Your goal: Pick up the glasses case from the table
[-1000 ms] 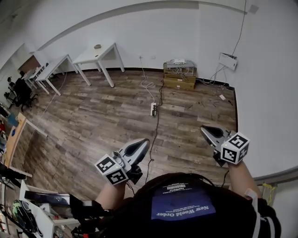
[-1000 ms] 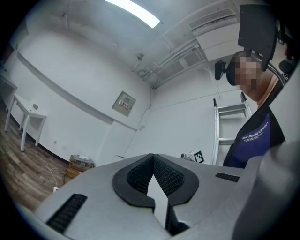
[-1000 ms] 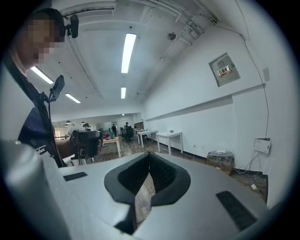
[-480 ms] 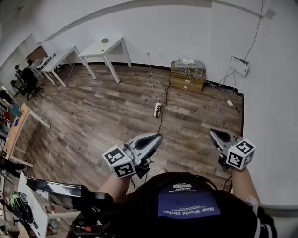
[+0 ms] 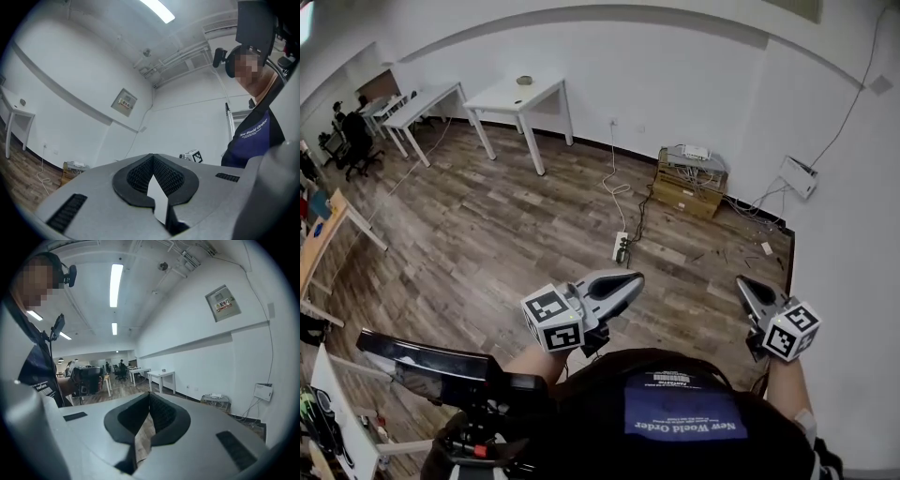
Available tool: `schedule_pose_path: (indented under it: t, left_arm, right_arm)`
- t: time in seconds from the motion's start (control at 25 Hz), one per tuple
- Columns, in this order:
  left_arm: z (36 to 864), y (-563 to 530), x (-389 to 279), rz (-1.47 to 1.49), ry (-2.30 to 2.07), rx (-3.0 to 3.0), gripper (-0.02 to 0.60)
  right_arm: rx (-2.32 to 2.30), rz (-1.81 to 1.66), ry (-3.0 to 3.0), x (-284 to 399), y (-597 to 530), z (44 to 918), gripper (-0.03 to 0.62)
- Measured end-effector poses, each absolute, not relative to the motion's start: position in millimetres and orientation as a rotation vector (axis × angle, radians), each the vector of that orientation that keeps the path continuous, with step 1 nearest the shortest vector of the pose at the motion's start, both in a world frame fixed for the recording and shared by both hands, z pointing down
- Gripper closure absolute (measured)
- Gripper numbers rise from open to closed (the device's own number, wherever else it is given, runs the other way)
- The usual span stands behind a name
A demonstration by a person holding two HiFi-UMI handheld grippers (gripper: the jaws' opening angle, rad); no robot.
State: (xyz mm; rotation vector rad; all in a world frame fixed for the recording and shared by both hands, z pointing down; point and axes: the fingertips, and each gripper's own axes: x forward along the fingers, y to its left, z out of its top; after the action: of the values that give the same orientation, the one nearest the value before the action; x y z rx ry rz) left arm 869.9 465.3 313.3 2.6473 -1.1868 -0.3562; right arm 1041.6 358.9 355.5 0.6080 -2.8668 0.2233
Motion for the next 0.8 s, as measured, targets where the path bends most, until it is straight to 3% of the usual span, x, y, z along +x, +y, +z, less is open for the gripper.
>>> schedule_pose_path:
  t: [0.36, 0.8]
  left_arm:
    - [313.4, 410.4, 708.3, -0.362, -1.268, 2.628, 0.578]
    - [343.0, 336.9, 592.1, -0.385, -1.542, 2.418, 0.578]
  right_arm:
    - [0.533, 0.204, -2.867, 880.4, 292.8, 353.0, 0.592]
    - [0.242, 0.22, -2.871, 748.8, 179.5, 376.6, 0.592]
